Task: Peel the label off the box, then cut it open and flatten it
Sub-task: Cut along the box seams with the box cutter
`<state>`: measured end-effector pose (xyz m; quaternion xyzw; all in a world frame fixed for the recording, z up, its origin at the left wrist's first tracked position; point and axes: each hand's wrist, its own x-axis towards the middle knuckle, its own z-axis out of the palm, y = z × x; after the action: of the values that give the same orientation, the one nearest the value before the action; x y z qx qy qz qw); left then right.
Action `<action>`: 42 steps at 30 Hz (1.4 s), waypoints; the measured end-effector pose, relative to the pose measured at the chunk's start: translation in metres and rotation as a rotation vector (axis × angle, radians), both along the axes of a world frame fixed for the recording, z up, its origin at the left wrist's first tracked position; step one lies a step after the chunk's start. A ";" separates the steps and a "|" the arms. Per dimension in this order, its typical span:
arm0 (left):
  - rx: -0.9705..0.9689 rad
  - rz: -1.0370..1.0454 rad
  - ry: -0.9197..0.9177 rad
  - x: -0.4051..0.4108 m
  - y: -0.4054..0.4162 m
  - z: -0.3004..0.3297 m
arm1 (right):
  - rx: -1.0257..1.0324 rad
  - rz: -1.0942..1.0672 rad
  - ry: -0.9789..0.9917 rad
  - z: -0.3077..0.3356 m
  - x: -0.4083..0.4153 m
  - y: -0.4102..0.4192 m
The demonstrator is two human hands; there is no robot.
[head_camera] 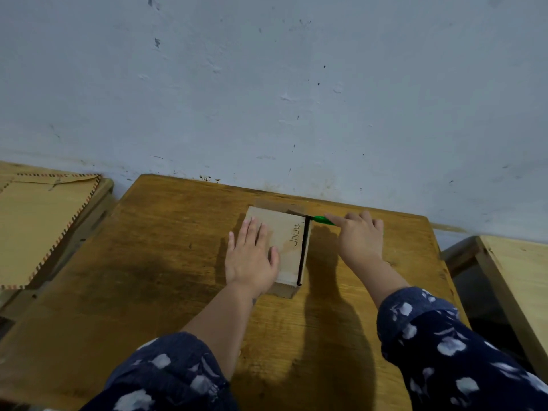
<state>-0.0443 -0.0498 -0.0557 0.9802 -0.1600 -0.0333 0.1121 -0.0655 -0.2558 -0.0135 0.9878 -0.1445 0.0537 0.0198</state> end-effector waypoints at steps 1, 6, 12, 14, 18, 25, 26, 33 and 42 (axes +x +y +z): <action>0.002 0.000 0.002 0.000 0.000 0.001 | 0.014 -0.001 -0.003 0.000 0.001 0.001; 0.000 -0.005 0.007 -0.002 0.001 0.002 | 0.119 -0.046 -0.023 -0.002 0.002 0.009; -0.075 -0.038 0.080 0.004 0.005 0.005 | 0.439 -0.145 0.007 -0.005 -0.012 0.024; -0.191 -0.077 0.172 0.008 0.015 0.011 | 0.508 -0.199 0.015 -0.011 -0.019 0.032; -0.117 -0.310 0.189 0.006 0.058 0.018 | 0.601 -0.216 -0.010 -0.016 -0.040 0.048; -0.079 -0.502 0.065 0.013 0.099 0.009 | 0.414 -0.041 -0.092 -0.008 -0.086 0.095; -0.109 -0.502 0.066 0.014 0.100 0.009 | 0.356 -0.010 -0.096 -0.004 -0.088 0.103; -0.201 -0.439 0.089 0.017 0.101 0.004 | 0.147 0.147 -0.162 0.000 -0.080 0.139; -0.211 -0.465 0.056 0.018 0.101 0.001 | 0.008 0.152 -0.241 -0.012 -0.083 0.154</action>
<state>-0.0258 0.0509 -0.0544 0.8985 -0.3806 -0.0684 0.2075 -0.1488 -0.1017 -0.0250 0.9824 -0.0707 0.1727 -0.0056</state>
